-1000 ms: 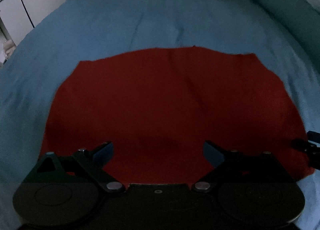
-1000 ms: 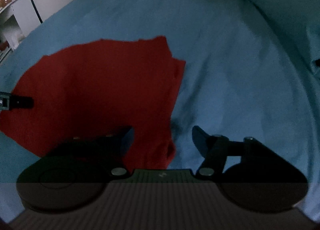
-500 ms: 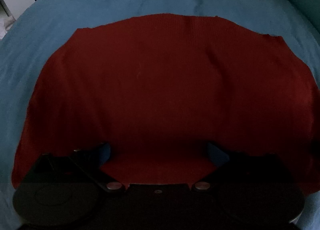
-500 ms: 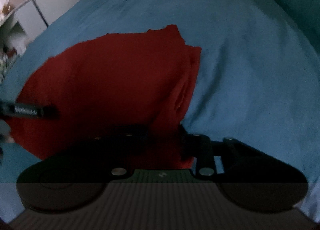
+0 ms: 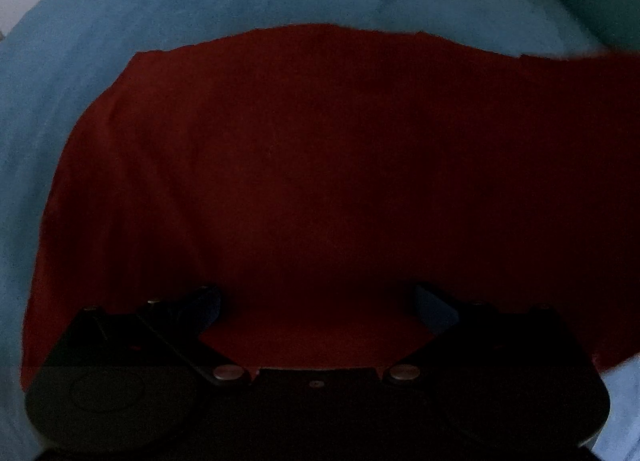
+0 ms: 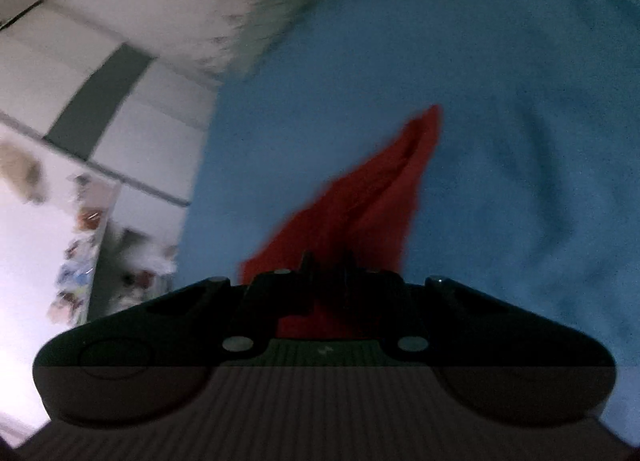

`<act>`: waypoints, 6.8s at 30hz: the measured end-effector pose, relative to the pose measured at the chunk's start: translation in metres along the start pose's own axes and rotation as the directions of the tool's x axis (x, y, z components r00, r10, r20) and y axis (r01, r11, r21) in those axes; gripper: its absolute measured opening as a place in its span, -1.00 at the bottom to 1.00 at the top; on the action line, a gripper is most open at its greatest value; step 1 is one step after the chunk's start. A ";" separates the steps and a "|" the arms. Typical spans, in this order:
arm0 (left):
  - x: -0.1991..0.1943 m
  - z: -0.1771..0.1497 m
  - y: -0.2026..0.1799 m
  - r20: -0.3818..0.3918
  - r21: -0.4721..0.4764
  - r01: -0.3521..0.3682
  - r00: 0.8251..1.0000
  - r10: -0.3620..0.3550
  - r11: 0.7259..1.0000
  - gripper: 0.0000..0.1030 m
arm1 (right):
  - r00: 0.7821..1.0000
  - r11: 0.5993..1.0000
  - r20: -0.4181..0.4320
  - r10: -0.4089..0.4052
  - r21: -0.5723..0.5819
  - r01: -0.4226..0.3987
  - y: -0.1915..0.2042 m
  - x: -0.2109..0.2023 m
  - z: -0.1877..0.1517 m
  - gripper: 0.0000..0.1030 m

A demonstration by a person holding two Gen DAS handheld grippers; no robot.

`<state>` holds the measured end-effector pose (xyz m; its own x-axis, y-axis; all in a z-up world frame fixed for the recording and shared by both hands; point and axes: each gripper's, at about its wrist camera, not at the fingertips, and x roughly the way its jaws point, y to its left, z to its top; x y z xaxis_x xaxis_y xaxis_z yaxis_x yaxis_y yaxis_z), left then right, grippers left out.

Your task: Fold small clothes

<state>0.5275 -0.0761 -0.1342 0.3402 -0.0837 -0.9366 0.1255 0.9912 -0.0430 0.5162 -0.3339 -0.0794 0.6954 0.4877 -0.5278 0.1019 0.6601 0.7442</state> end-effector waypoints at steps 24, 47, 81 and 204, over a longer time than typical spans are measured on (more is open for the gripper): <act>-0.064 -0.086 0.163 0.198 0.036 0.063 0.978 -0.068 0.997 0.93 | 0.980 0.896 -0.195 -0.024 -0.439 -0.065 0.155 0.162 -0.098 0.87; -0.046 -0.045 0.163 0.173 -0.150 0.175 0.974 -0.148 0.973 0.38 | 0.864 0.709 0.162 -0.476 -0.511 0.486 0.074 0.127 -0.237 0.87; -0.051 -0.093 0.192 0.149 -0.167 0.097 0.986 -0.072 0.981 -0.76 | 0.841 0.600 0.212 -0.497 -0.616 0.510 0.044 0.098 -0.226 0.74; -0.349 -0.389 0.013 0.612 0.007 -0.099 0.787 0.074 0.995 1.00 | 0.843 0.733 0.394 -0.366 -0.437 0.522 0.126 -0.342 -0.345 1.00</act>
<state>0.0481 0.0064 0.0569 0.8474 -0.0552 -0.5280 0.0977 0.9938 0.0528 0.0458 -0.2202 0.0541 0.8295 -0.0555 -0.5558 0.1271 0.9877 0.0912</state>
